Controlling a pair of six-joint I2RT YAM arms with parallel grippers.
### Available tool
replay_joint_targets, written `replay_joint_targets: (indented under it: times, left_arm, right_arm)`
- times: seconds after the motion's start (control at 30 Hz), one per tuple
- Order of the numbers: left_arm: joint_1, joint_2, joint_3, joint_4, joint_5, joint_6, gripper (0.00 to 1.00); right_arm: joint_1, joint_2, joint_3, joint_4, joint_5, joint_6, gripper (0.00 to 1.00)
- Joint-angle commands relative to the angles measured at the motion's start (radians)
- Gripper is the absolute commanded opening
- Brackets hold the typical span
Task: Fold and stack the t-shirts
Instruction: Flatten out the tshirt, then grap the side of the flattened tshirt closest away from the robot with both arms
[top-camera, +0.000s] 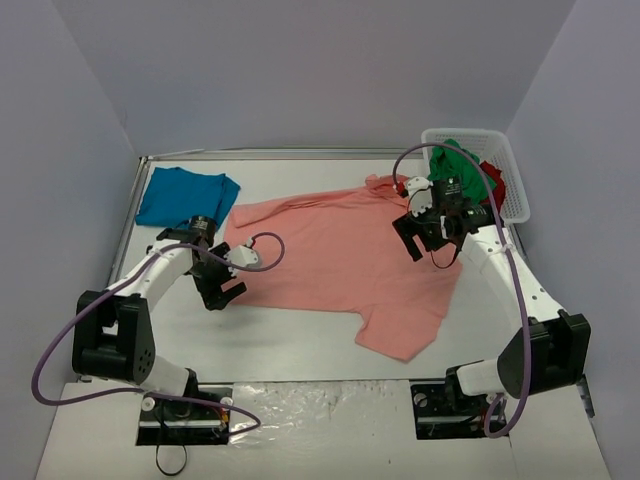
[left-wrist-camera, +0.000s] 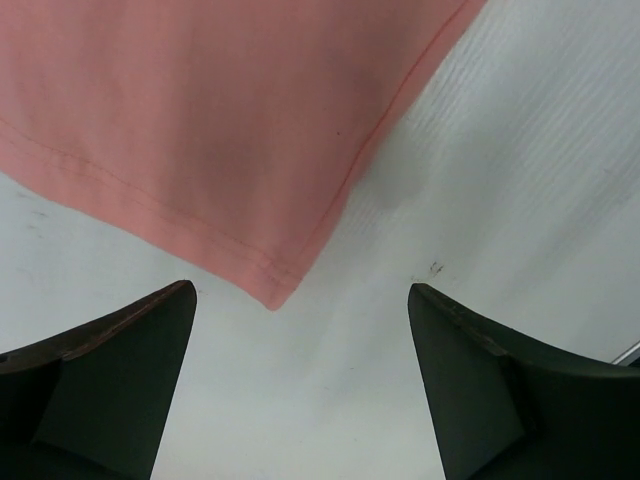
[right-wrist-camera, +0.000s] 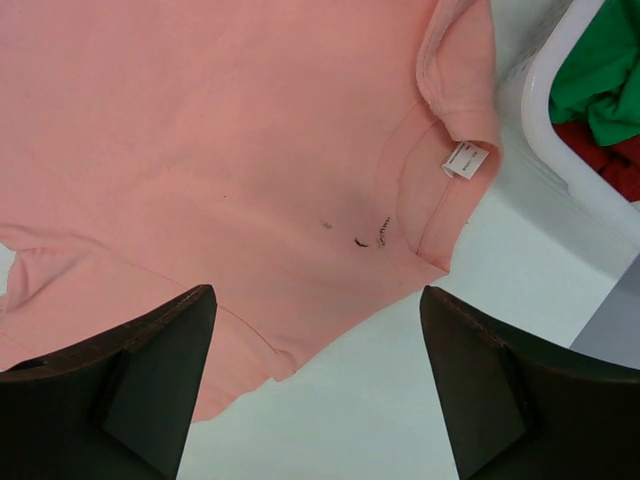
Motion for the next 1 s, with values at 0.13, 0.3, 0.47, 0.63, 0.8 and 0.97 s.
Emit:
replay_joint_targets:
  times: [0.13, 0.3, 0.47, 0.63, 0.8, 0.97]
  left_arm:
    - [0.002, -0.002, -0.078, 0.082, -0.040, 0.073, 0.84]
    - [0.003, 0.028, -0.112, 0.121, -0.055, 0.088, 0.82]
    - [0.011, 0.065, -0.109, 0.132, -0.055, 0.091, 0.75]
    - [0.012, 0.103, -0.092, 0.115, -0.058, 0.091, 0.43]
    - [0.020, 0.119, -0.095, 0.119, -0.070, 0.079, 0.21]
    - [0.028, 0.129, -0.081, 0.123, -0.087, 0.030, 0.03]
  right_arm:
    - [-0.034, -0.013, -0.019, -0.009, -0.026, 0.017, 0.79]
    - [-0.052, -0.010, -0.017, -0.012, -0.040, 0.020, 0.80]
    - [-0.070, -0.016, -0.025, -0.012, -0.053, 0.020, 0.80]
    - [-0.077, -0.027, -0.023, -0.039, -0.049, 0.004, 0.81]
    - [-0.038, -0.035, -0.022, -0.113, -0.031, -0.059, 0.83]
    - [0.017, 0.010, -0.043, -0.195, 0.015, -0.135, 0.69]
